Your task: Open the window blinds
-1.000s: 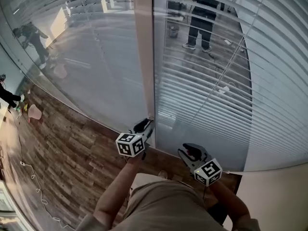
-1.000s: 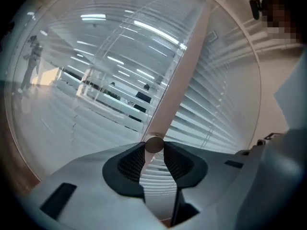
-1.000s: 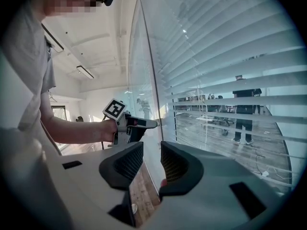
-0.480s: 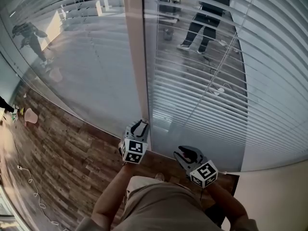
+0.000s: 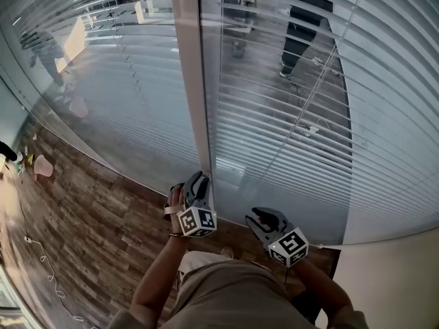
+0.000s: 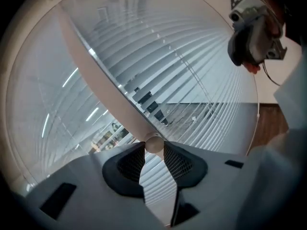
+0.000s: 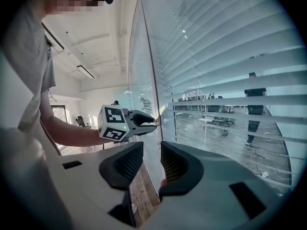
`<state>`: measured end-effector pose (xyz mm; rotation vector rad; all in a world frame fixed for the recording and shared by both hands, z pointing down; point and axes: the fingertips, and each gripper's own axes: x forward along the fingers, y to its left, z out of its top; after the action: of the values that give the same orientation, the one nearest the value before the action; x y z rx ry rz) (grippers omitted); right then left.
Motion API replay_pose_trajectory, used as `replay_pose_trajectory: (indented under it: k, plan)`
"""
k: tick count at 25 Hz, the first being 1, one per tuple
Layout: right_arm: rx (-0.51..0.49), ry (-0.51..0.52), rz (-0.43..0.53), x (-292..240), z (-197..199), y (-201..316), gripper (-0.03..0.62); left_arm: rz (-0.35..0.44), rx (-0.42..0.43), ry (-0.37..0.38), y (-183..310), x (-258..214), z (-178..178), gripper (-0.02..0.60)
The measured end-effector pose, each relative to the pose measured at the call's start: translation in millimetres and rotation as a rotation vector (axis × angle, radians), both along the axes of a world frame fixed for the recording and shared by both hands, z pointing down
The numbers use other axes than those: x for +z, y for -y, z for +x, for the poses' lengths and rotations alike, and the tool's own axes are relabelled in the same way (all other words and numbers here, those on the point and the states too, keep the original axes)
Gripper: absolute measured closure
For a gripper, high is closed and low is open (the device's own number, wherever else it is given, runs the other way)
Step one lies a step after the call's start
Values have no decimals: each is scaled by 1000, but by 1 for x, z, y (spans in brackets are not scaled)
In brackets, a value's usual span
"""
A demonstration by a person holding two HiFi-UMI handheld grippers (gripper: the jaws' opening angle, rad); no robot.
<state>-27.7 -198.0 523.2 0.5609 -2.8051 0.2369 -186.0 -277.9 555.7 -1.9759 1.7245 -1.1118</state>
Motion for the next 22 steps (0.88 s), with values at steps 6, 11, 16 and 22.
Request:
replay_pose_trajectory:
  k: [6,11,16,22]
  plan:
    - [2,-1,-2,0,0,3,473,44,22,219,2,3,1,446]
    - [4,2,-4,1,0,3,473,30,17,247,0,-3,1,445]
    - [6,2,-7,1,0,2,473,31,20,245,-1,-2,1,445]
    - [6,4,-3,-1,0,4,473,20,52,112,-2,1,3,442]
